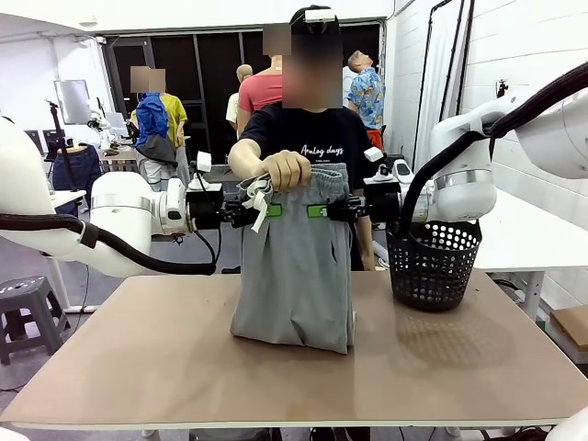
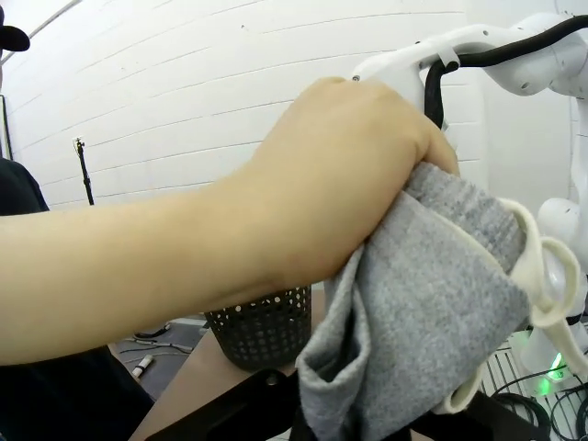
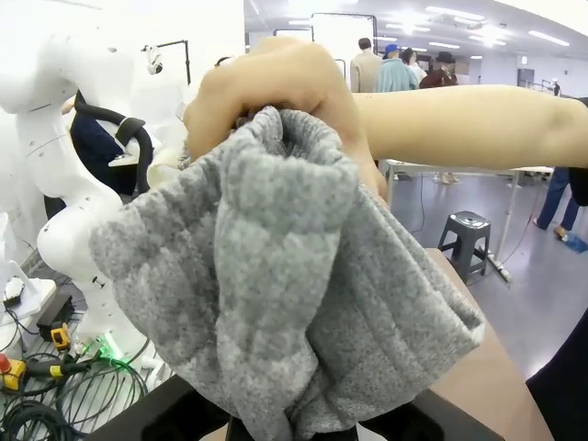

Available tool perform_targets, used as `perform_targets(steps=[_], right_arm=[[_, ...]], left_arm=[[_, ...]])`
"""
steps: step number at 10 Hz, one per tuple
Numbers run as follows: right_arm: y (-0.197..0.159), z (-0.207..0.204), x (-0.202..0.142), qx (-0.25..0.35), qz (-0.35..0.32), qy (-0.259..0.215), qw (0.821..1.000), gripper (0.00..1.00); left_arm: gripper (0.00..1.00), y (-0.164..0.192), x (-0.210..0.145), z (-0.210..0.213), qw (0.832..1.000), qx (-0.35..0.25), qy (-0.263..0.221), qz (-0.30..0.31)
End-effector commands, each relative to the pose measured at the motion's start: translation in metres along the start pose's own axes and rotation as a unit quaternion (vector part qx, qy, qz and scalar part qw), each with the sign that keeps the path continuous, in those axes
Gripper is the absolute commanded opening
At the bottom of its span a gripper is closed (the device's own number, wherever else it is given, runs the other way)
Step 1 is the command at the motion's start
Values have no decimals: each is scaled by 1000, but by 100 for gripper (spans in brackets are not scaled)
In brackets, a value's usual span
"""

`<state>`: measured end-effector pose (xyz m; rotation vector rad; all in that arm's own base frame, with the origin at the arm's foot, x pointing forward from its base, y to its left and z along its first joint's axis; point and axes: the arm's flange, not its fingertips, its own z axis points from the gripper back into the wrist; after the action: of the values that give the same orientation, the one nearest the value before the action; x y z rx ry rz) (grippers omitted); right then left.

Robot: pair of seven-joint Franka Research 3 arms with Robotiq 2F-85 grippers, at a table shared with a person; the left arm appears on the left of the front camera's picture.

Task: Fold the training pants.
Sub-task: Release the ends of the Training pants and then grab the overlapped ends, then fold the Training pants in half.

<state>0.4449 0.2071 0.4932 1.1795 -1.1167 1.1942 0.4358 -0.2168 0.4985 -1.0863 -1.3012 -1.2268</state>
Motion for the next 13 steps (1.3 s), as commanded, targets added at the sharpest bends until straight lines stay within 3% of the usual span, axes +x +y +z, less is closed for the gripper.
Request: perform_targets(steps=[1,2,13], right_arm=[[-15,-13,13,4,16,51,999,0],[0,0,0,0,0,0,1000,0],[0,0,0,0,0,0,1000,0]], left_arm=[[0,3,-1,5,999,1,-42,34],[0,0,0,0,1000,0,0,0],[0,0,0,0,1000,0,0,0]])
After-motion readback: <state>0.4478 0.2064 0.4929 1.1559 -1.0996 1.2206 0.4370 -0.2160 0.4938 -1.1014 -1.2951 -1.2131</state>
